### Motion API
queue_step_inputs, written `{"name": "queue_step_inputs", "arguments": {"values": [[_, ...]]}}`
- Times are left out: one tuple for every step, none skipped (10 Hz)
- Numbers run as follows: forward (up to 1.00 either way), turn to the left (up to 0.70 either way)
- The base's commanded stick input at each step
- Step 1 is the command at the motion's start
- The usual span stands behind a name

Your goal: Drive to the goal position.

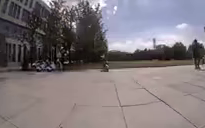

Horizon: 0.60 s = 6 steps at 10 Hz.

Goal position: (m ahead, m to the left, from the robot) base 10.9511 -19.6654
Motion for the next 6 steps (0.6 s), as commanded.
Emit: {"name": "queue_step_inputs", "arguments": {"values": [[0.70, -0.31], [0.70, -0.31], [0.70, -0.31], [0.70, -0.31], [0.70, -0.31], [0.70, -0.31]]}}
